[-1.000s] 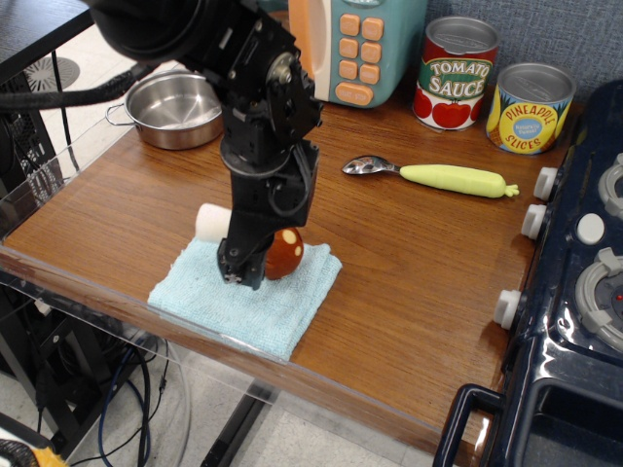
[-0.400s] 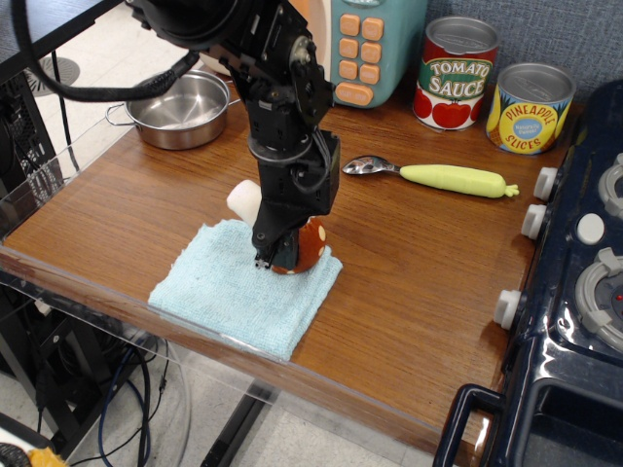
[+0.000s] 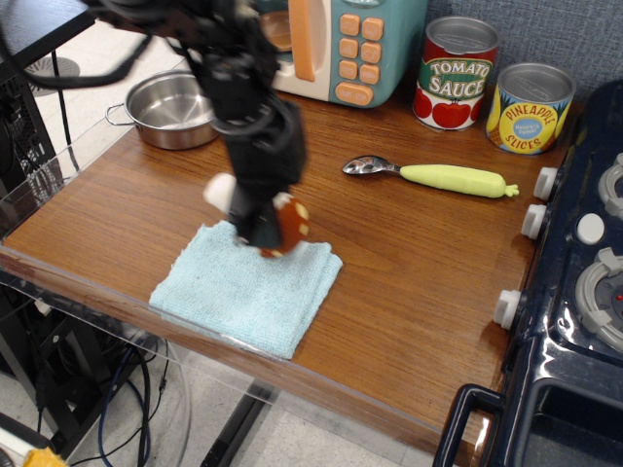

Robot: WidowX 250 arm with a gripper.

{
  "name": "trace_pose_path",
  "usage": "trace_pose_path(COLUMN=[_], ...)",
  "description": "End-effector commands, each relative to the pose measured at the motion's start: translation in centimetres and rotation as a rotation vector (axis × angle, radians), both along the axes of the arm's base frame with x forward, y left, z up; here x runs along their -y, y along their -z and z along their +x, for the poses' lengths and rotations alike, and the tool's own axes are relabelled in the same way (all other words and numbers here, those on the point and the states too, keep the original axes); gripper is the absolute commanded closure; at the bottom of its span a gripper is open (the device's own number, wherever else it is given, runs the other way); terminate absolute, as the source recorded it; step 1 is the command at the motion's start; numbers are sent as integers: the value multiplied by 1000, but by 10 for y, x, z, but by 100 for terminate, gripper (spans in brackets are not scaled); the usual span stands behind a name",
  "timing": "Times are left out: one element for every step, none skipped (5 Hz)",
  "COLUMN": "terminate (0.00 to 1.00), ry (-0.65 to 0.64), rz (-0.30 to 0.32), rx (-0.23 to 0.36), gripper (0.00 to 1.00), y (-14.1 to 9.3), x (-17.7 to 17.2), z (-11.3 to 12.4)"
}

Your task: Pick up the white item and place it in the pan

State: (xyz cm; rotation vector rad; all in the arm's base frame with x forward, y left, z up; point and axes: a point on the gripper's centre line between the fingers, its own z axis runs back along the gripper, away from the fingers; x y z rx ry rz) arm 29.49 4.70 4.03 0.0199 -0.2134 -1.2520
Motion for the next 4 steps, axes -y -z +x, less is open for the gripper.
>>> trace_pose_path(terminate=[0,0,0,0], ry=[-138,-218,-323,-412], rz=[-70,-63,-28,7], rx=[106,120,147,135], gripper=[100,100,100,100], y=[-47,-59,-75,-75], x=[-35,-54,-84,-108], z=[23,37,58,69])
